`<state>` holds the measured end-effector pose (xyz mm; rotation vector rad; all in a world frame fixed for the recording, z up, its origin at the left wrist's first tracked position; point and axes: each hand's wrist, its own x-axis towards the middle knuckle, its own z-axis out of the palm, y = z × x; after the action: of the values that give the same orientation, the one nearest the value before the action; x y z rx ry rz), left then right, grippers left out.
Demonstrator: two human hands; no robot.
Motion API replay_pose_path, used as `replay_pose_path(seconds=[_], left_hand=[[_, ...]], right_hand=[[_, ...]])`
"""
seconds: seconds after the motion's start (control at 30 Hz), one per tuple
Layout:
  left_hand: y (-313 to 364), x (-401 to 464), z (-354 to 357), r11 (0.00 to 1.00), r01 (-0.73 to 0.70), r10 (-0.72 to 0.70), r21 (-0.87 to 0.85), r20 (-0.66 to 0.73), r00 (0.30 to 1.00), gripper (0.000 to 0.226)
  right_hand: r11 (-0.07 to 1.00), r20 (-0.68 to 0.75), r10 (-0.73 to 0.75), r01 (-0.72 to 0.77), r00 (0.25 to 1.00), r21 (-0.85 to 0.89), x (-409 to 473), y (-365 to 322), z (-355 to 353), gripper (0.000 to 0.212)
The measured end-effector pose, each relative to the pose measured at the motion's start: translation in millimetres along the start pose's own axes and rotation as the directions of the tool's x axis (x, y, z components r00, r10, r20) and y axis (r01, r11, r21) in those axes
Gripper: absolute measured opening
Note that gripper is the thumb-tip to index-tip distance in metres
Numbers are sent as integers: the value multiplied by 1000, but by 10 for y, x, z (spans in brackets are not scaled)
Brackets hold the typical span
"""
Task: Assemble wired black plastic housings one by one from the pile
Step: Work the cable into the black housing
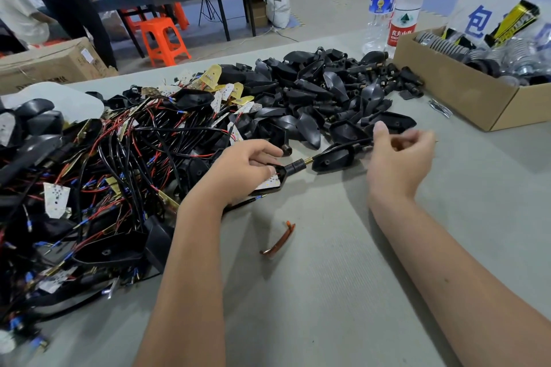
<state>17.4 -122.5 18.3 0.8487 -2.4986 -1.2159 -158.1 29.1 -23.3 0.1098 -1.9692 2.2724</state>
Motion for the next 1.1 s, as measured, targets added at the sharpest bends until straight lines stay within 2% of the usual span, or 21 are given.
replay_pose_path(seconds=[0.03,0.07,0.13,0.2,0.23,0.3,0.37,0.5,0.6,0.67,0.8,0.87,0.93,1.0,1.1], left_hand=[[-8,5,-21,1000,16,-16,26,-11,1000,35],[-18,8,-39,998,29,-28,64,-16,999,33],[-30,13,-65,986,42,-40,164,-12,999,28],[-31,17,-66,971,48,-46,234,-14,999,24],[-31,19,-61,968,47,-44,247,-18,999,21],[-42,22,-62,972,31,-24,235,-31,999,18],[-71,8,-92,991,8,0,133,-63,998,19],[-69,-24,-166,984,-72,37,-163,-211,977,19],[0,-55,-211,862,-105,-29,-496,-256,966,12],[23,-81,-260,773,-95,-80,-627,-244,966,11],[27,-138,-374,698,-83,-188,-711,-295,937,11],[17,-169,-448,634,-91,-238,-768,-306,922,15],[16,-187,-528,550,-119,-279,-827,-316,907,16],[-2,-209,-617,522,-137,-325,-842,-344,881,17],[-45,-286,-747,581,-98,-348,-808,-356,867,18]], right_hand=[[981,73,-158,165,985,-100,-37,-17,-5,27],[933,195,-294,325,936,-152,-82,-43,1,21],[755,483,-474,622,736,-206,-176,-56,32,10],[538,726,-477,818,495,-205,-273,-26,70,16],[460,807,-428,867,407,-192,-315,-10,80,22],[382,893,-328,908,308,-173,-371,0,78,32],[359,916,-298,921,268,-152,-371,-6,64,37],[367,874,-426,928,235,-71,-322,-83,41,31],[393,820,-500,917,279,-72,-286,-182,49,29],[422,814,-490,902,313,-94,-290,-305,63,29],[480,893,-319,867,317,-135,-425,-628,188,24],[586,924,-253,806,286,-89,-513,-801,275,15],[745,960,-120,662,255,-83,-573,-955,357,24],[877,983,47,464,178,-126,-636,-1070,451,25],[933,982,168,308,87,-187,-747,-1123,618,24]])
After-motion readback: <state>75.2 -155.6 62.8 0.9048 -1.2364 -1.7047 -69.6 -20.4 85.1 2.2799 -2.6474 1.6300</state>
